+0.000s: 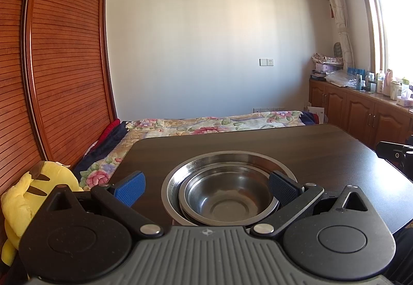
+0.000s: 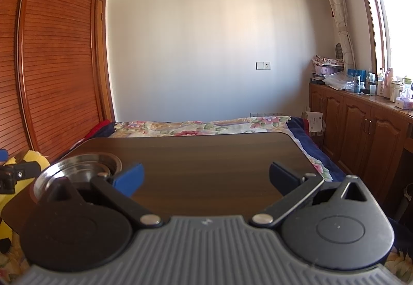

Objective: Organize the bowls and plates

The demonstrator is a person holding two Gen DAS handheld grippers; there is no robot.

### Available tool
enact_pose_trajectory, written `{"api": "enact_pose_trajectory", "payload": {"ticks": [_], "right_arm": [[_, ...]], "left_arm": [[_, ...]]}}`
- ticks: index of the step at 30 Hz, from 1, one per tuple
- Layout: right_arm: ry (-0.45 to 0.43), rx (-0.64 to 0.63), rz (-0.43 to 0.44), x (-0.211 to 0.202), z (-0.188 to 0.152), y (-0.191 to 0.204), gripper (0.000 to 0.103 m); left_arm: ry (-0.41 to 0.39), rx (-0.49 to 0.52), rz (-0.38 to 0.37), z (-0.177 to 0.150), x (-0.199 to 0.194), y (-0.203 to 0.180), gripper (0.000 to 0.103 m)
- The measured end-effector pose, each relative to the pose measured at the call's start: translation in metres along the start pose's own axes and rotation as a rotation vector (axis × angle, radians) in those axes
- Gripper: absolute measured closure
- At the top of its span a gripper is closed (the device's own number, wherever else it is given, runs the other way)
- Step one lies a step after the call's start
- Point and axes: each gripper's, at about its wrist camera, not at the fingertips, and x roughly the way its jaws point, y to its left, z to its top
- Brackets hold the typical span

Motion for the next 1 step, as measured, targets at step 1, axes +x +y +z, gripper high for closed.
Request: {"api": "enact_pose_trajectory", "payload": {"ticks": [1], "right_arm": [[0.0, 0.0, -0.001, 0.0, 0.0001, 0.0001, 0.0]], "left_arm": [[0.001, 0.0, 0.0, 0.0, 0.0003, 0.0, 0.0]]}}
